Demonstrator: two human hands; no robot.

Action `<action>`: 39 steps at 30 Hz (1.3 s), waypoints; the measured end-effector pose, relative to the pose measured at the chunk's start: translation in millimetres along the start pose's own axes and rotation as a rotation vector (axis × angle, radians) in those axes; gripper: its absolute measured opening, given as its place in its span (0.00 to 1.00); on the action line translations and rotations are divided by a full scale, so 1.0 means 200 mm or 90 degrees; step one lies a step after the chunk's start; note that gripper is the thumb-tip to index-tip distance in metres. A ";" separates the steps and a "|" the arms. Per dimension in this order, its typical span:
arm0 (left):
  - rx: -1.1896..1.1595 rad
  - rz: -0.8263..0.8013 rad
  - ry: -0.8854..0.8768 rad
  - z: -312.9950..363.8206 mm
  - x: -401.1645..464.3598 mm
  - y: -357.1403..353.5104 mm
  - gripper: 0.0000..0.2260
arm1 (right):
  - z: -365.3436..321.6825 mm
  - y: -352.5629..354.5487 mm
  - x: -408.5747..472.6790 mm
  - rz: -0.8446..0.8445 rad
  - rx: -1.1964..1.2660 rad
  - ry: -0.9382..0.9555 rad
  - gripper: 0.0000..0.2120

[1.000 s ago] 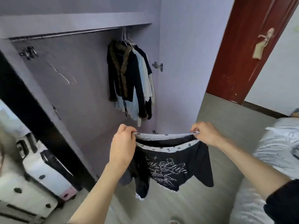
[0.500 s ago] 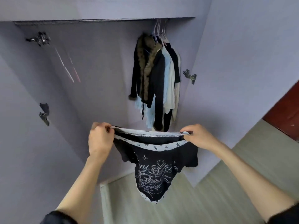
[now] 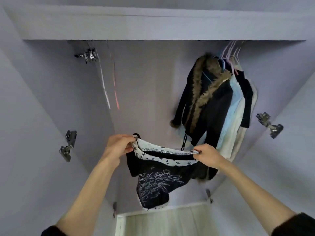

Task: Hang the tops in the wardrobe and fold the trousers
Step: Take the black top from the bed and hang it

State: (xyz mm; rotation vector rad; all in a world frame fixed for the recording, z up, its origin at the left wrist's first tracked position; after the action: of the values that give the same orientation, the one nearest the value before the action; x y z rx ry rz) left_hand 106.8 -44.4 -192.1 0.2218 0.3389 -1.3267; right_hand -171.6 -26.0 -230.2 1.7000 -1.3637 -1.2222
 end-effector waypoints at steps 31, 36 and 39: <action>-0.043 0.319 -0.123 0.27 0.05 0.32 0.07 | -1.40 0.32 1.01 -0.180 0.817 0.055 0.11; -0.010 0.297 -0.136 0.26 0.08 0.26 0.07 | -1.27 0.35 1.03 -0.071 0.713 0.123 0.08; 0.006 0.287 -0.129 0.24 0.12 0.21 0.06 | -1.15 0.33 1.05 0.058 0.581 0.146 0.13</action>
State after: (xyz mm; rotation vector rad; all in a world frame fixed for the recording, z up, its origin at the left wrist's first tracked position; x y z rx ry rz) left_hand 158.6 -72.3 -157.6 0.1579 0.1010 -0.8951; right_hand 23.0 -261.7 -143.3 2.2260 -1.9742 -0.3021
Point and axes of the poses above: each hand's wrist, its own x-axis towards the middle knuckle, its own y-axis out of the back of the hand, z = x × y, the point moved 2 cm from there along x, towards the middle knuckle, and after that the axes turned 8 degrees about -x, right-handed, at the moved point
